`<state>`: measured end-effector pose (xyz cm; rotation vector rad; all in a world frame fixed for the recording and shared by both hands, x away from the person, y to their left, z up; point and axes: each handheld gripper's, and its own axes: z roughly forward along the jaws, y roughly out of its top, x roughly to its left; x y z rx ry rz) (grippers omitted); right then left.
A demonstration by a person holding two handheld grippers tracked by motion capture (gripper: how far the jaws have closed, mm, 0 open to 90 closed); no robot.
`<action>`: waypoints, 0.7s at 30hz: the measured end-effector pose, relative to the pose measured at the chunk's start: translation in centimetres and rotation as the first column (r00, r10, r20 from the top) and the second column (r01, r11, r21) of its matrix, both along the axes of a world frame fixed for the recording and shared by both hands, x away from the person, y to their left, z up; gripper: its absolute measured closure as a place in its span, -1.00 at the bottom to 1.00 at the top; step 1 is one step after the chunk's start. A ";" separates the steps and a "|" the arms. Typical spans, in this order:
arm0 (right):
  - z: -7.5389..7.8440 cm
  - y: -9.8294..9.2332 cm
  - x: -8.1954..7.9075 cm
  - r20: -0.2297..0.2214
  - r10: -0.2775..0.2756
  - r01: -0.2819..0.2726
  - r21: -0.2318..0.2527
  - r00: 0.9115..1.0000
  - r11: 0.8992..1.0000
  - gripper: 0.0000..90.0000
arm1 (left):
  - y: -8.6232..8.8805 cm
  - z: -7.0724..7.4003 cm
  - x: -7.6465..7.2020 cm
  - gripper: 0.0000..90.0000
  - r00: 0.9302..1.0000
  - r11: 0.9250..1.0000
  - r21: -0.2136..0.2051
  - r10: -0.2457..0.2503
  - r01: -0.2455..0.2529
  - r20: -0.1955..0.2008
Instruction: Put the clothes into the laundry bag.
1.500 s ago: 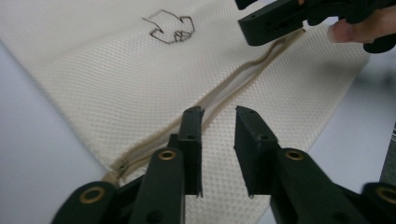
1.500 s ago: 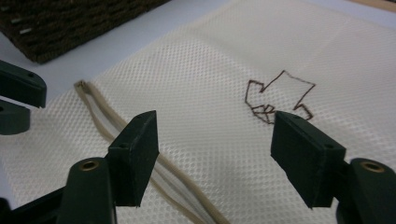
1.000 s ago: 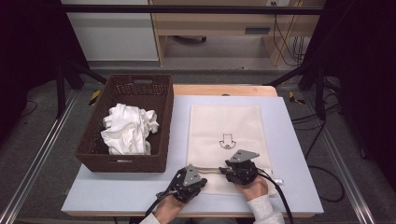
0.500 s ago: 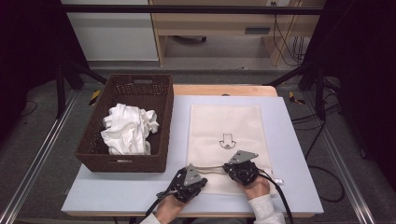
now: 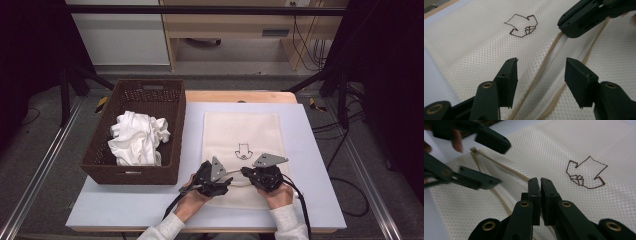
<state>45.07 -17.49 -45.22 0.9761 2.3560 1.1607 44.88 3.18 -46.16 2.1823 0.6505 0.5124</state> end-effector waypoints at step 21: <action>-1.6 0.8 -0.1 0.060 -0.090 0.096 -0.109 0.994 0.989 0.24 | 0.2 -0.2 1.0 0.87 1.000 0.997 -0.072 0.024 -0.026 -0.019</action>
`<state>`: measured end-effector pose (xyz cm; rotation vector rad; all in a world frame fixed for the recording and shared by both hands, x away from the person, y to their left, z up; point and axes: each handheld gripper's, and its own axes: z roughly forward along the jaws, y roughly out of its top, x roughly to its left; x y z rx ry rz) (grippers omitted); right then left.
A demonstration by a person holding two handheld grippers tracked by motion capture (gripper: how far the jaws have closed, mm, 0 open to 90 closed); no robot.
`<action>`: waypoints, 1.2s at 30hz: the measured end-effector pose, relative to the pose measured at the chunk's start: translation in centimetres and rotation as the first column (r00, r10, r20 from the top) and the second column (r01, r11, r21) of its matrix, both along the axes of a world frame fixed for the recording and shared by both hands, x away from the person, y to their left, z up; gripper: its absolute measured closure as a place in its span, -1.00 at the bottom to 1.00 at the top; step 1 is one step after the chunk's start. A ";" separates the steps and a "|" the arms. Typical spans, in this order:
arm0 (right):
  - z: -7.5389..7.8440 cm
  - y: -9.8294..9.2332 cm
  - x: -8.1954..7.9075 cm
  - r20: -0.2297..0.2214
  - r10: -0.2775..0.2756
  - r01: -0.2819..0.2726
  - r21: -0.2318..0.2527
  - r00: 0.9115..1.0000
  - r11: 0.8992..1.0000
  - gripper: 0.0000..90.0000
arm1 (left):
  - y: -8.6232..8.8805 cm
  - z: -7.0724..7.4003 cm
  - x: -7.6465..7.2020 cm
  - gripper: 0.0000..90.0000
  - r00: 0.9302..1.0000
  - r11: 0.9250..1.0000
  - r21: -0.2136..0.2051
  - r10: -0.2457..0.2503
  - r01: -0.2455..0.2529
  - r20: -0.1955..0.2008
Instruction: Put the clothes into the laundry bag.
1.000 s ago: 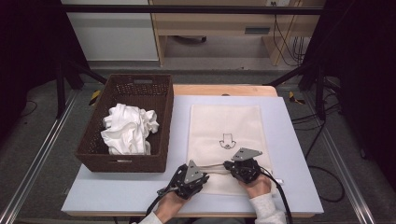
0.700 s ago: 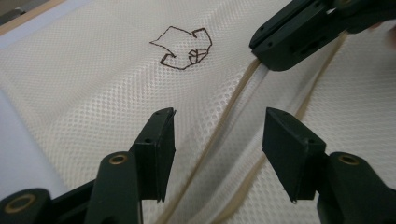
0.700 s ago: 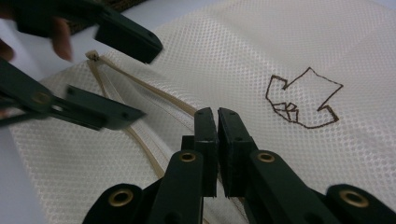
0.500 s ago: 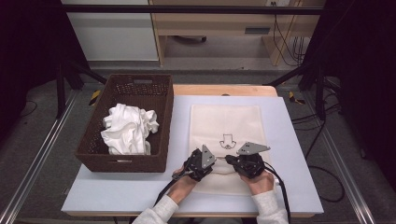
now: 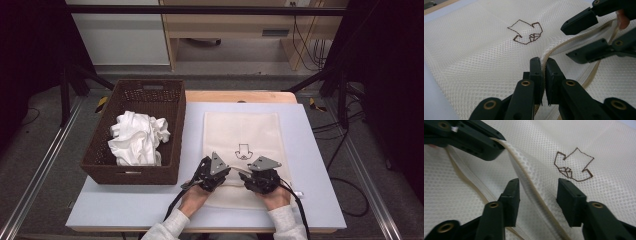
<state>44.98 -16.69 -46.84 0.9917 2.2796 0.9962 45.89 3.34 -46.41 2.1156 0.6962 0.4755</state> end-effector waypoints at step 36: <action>3.8 -1.7 0.3 0.137 -0.023 -0.013 0.259 0.990 0.966 0.87 | 4.4 -2.3 -5.7 0.98 0.990 0.995 0.006 -0.101 0.102 -0.094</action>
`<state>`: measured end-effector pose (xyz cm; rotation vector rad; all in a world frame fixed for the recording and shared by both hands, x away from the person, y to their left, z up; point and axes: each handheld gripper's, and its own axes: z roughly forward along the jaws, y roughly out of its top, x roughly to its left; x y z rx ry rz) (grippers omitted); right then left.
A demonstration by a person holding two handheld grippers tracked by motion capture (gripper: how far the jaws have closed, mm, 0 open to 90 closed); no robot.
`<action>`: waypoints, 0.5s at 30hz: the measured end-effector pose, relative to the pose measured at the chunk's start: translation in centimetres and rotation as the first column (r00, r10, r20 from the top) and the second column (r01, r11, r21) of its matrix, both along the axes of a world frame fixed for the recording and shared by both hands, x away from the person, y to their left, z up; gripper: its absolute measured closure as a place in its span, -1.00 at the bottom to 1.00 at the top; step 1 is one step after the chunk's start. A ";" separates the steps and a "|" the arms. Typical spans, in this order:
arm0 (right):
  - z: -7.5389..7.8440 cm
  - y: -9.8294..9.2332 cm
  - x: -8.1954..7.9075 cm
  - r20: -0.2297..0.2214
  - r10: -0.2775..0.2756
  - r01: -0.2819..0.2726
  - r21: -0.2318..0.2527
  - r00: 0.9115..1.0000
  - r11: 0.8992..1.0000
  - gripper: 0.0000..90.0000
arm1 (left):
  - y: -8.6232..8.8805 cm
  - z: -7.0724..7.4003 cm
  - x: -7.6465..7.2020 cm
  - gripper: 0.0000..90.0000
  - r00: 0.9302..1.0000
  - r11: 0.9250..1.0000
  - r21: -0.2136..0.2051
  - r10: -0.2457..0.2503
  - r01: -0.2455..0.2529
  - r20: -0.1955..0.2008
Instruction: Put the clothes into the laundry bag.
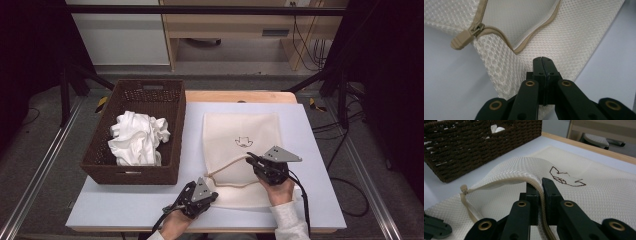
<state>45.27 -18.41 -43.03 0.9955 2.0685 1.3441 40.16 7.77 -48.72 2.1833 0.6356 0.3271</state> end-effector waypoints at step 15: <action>0.0 -0.4 -0.4 -0.002 -0.003 0.003 0.016 1.000 1.000 0.87 | 2.8 4.3 -1.0 0.18 0.997 0.988 -0.154 0.021 -0.009 0.074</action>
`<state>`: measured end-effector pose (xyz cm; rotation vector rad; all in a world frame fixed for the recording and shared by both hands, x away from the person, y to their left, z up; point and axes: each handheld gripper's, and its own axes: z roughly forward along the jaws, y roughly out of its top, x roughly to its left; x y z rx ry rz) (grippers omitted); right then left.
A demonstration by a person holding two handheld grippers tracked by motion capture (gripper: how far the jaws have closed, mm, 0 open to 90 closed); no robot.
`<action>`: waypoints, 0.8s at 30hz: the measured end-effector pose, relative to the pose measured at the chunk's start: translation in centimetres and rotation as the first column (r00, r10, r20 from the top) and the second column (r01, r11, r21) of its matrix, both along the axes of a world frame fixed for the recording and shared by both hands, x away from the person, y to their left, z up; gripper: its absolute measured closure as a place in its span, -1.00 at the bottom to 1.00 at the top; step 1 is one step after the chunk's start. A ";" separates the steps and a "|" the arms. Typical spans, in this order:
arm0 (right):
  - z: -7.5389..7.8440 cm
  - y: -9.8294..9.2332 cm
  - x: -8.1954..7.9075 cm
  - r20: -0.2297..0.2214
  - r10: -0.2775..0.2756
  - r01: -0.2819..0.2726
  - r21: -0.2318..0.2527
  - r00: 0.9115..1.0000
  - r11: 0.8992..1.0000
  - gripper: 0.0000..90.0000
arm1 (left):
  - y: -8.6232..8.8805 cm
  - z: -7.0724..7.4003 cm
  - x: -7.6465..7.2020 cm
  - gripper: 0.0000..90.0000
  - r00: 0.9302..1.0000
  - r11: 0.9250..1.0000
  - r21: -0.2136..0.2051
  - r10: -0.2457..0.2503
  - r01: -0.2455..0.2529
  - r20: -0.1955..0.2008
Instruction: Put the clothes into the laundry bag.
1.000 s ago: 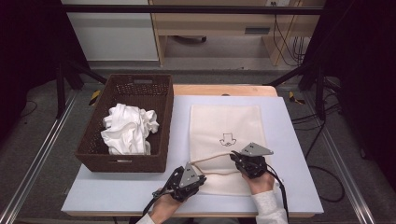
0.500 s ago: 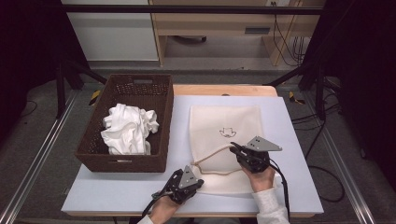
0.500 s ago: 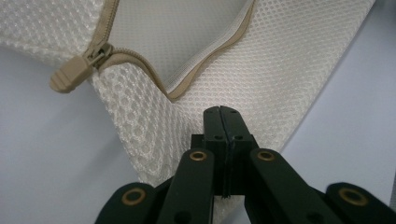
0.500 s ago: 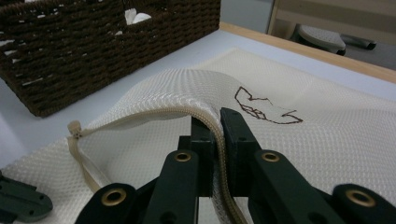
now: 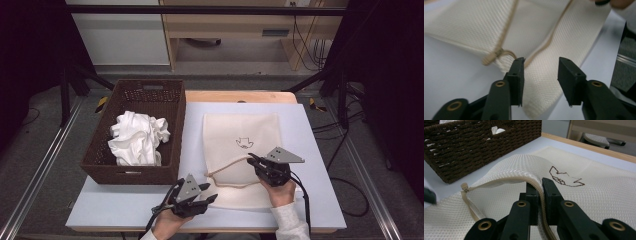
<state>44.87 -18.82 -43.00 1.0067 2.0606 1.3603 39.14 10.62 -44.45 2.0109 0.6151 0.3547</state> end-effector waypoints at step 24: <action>0.1 0.1 0.0 -0.017 0.009 -0.009 -0.019 1.000 1.000 0.86 | 13.3 10.3 8.1 -0.55 0.893 0.903 -0.019 0.428 -0.430 0.136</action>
